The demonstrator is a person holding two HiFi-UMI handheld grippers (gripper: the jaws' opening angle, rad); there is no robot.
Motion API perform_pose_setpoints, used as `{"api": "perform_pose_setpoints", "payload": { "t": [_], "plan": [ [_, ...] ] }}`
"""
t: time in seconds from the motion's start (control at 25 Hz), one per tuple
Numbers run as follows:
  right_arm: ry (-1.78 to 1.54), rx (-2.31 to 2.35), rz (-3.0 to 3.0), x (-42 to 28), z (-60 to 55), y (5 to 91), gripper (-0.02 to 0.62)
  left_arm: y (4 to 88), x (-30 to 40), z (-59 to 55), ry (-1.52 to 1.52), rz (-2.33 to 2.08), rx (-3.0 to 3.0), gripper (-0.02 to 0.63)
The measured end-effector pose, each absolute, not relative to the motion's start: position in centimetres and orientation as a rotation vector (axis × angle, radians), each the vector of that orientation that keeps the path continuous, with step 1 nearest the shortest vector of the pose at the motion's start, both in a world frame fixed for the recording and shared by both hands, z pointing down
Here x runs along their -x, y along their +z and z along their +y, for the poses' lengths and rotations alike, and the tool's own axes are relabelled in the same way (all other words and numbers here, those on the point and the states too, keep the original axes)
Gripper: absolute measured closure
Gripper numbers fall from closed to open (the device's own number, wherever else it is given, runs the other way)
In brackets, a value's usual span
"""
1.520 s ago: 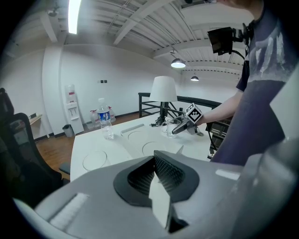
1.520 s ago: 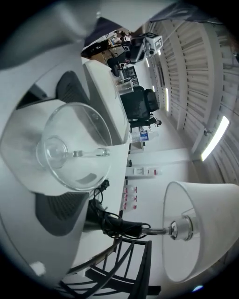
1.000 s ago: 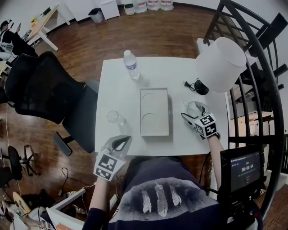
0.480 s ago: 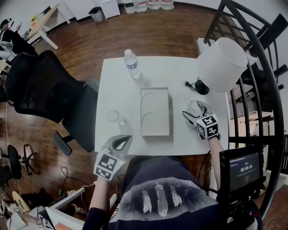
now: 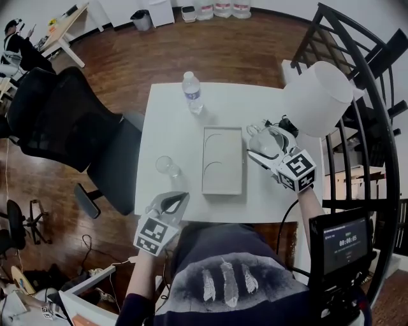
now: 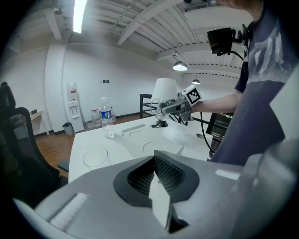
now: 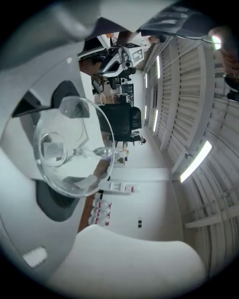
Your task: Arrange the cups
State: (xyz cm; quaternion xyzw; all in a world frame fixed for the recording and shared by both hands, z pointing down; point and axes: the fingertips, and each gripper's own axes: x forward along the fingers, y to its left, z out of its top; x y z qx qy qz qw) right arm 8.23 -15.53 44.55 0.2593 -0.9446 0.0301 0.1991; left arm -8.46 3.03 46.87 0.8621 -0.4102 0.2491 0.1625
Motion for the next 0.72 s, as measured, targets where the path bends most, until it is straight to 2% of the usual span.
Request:
{"api": "perform_pose_setpoints", "payload": {
  "t": [0.32,0.72],
  "plan": [
    [-0.059,-0.454,-2.714,-0.8,-15.1,41.2,0.178,47.0,10.4,3.7,0.677,-1.215,-2.421,0.591],
    [-0.005,-0.263,-2.633,4.2,-15.6,46.5,0.178,47.7,12.2,4.4,0.661,-1.254,-2.368,0.592]
  ]
}}
